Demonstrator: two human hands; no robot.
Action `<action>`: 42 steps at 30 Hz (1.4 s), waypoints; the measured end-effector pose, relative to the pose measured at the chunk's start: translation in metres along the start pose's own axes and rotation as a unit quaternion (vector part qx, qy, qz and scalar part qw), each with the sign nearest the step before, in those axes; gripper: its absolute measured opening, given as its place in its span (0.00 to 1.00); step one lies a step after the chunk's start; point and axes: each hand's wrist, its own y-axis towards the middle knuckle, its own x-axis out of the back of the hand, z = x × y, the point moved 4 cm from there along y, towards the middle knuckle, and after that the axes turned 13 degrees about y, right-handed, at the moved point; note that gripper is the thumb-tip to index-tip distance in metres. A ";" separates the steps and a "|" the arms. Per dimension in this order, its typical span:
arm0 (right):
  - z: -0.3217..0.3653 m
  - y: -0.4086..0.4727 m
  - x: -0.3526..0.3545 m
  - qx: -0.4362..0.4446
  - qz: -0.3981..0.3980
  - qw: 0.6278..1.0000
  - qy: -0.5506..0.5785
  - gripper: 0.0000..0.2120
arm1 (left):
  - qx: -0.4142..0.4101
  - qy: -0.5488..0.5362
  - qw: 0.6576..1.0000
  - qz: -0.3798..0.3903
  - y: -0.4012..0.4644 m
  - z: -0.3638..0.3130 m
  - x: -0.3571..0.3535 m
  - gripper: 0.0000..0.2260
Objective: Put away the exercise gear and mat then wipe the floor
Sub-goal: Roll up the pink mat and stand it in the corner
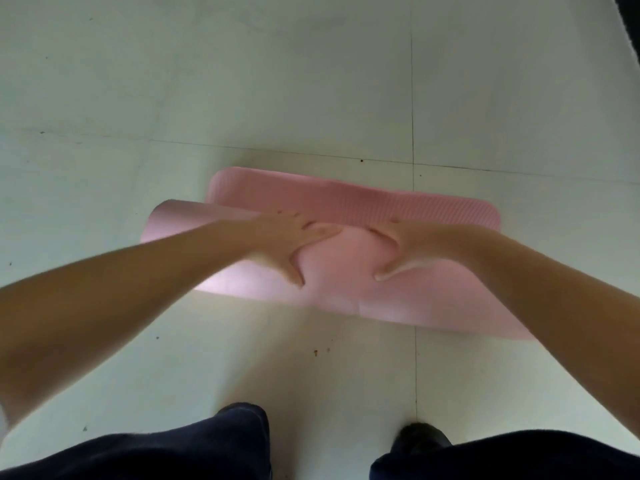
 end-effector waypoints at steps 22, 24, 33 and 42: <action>0.018 0.035 0.024 0.053 -0.233 0.959 -0.153 0.32 | 0.461 -0.585 0.633 -0.212 -0.081 0.139 -0.079 0.32; 0.016 0.041 0.030 0.047 -0.224 0.961 -0.153 0.32 | 0.404 -0.676 0.584 -0.196 -0.082 0.143 -0.089 0.25; 0.019 0.040 0.048 -0.024 -0.209 0.975 -0.073 0.35 | 0.288 -0.726 0.598 -0.181 -0.086 0.145 -0.056 0.22; 0.073 -0.055 0.081 -0.060 -0.109 0.969 0.213 0.35 | 0.311 -0.637 0.681 -0.182 -0.152 0.089 0.095 0.16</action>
